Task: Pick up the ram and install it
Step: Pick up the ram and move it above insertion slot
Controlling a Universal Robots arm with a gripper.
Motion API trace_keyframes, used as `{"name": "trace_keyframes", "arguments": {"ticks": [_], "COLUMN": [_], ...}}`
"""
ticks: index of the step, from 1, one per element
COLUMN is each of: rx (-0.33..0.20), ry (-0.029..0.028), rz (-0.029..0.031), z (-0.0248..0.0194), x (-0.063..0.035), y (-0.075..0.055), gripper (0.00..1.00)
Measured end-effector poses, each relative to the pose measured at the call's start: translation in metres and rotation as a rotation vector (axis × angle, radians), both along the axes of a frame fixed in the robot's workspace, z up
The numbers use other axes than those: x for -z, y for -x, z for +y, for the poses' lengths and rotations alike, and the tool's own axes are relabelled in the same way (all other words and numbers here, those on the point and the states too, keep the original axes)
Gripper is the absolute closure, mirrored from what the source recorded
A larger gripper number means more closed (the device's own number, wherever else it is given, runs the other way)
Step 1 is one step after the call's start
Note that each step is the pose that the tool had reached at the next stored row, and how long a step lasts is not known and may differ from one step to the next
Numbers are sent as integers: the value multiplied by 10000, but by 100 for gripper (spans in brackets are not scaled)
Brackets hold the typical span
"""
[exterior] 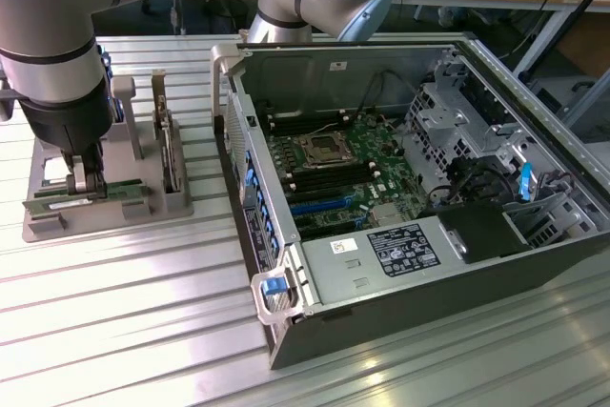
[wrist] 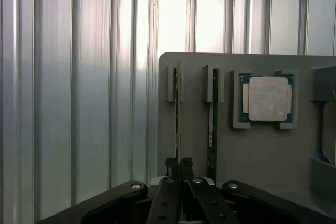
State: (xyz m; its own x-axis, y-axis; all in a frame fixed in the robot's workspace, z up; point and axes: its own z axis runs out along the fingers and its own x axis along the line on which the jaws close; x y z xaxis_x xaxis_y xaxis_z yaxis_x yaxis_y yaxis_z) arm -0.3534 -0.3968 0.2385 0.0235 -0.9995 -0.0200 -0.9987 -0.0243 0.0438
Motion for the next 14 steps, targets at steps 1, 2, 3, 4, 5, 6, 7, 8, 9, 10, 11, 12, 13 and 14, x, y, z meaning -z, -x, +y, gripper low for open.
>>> {"name": "trace_keyframes", "arguments": {"ticks": [1,2,3,4,5,6,7,8,9,10,11,12,13,14], "rx": [0,0,0,0,0,0,0,0,-1,0,0,0,0,0], "ry": [1,0,0,1,1,0,-1,0,-2,-4,-4,-4,-6,-6], "rz": [1,0,0,1,1,0,-1,1,1,1,0,1,0,1], "z": [0,0,0,0,0,0,0,0,0,0,0,0,0,0], "x": [-3,-6,-9,-12,-17,-24,-30,-37,-48,-57,-68,-75,-81,-90], "y": [0,0,0,0,0,0,0,0,0,0,0,0,0,0], "gripper": [88,88,88,88,88,88,88,88,88,88,88,88,88,88]}}
